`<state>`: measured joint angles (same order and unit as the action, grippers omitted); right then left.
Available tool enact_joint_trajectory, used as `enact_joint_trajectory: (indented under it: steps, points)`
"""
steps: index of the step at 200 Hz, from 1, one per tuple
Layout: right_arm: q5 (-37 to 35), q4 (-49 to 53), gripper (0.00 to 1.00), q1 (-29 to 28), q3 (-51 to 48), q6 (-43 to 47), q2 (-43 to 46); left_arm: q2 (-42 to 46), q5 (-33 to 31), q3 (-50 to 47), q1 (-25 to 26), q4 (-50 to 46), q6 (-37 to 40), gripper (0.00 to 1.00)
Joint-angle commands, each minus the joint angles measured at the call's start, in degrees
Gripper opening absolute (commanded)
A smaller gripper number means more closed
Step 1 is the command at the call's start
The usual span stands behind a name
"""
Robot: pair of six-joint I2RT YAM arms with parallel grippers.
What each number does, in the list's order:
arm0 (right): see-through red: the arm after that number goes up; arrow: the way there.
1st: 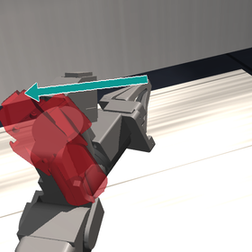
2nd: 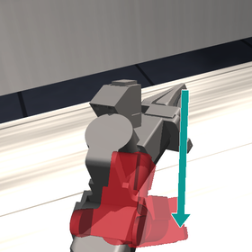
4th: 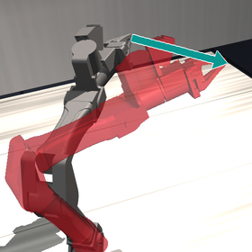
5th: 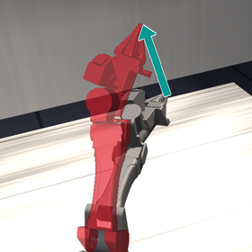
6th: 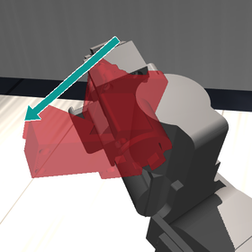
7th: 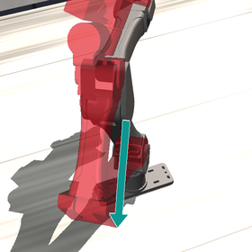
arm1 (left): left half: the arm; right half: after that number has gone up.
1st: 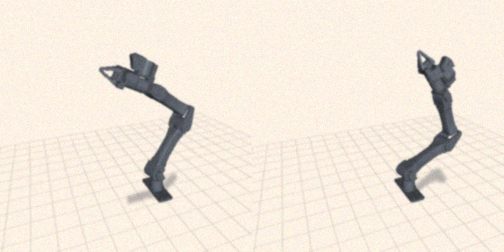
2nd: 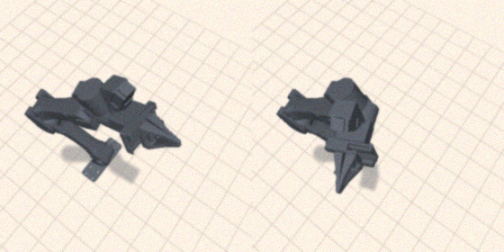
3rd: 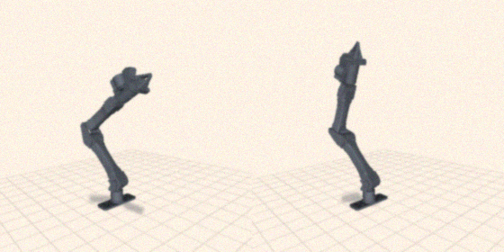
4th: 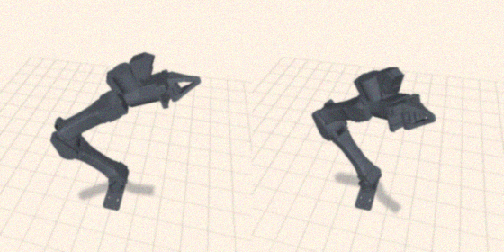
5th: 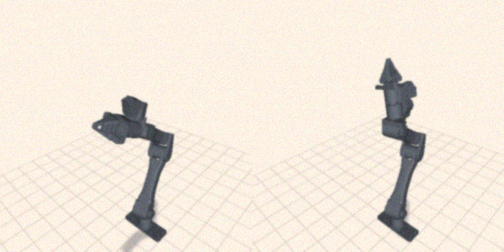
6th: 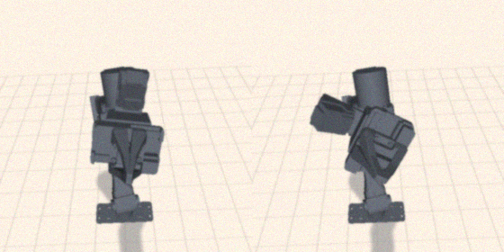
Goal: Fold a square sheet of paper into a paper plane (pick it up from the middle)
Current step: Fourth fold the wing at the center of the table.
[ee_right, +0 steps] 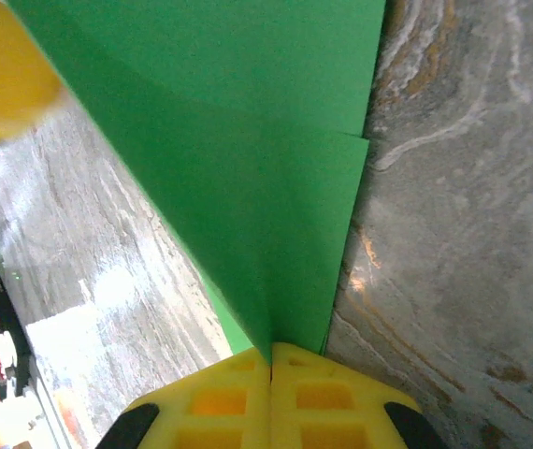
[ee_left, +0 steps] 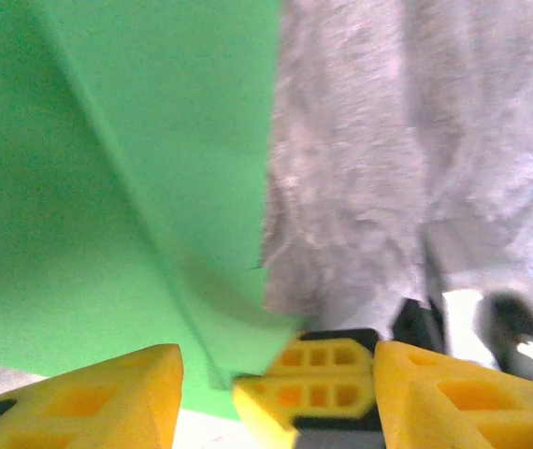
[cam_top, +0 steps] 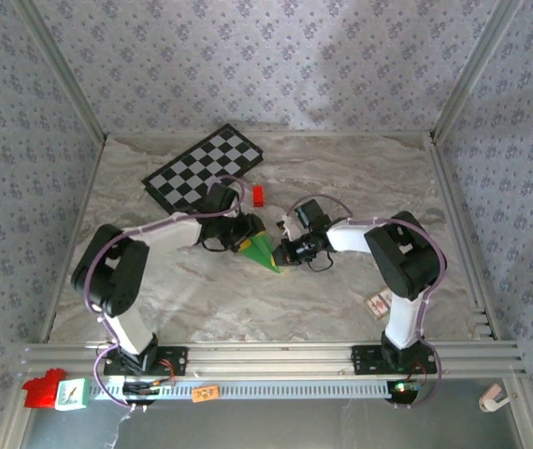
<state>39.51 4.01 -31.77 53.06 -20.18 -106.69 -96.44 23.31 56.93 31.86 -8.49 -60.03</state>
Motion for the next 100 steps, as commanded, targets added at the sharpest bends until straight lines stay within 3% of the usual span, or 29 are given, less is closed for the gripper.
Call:
enact_joint_trajectory:
  steps: [1, 46, 100]
  points:
    - [2.08, 0.62, 0.05, 0.66, -0.77, -1.41, -1.80, 4.17, 0.82, -3.92, -1.07, 6.36, 3.59, 0.54]
    - [3.80, 0.14, 0.05, 1.78, -0.75, -2.53, -2.46, 4.59, 5.17, -11.79, -1.80, 19.20, 3.44, 0.37]
    - [5.04, -0.96, 0.05, 2.68, -1.13, -3.37, -2.82, -1.35, 9.98, -13.44, -1.55, 29.67, 0.55, 0.18]
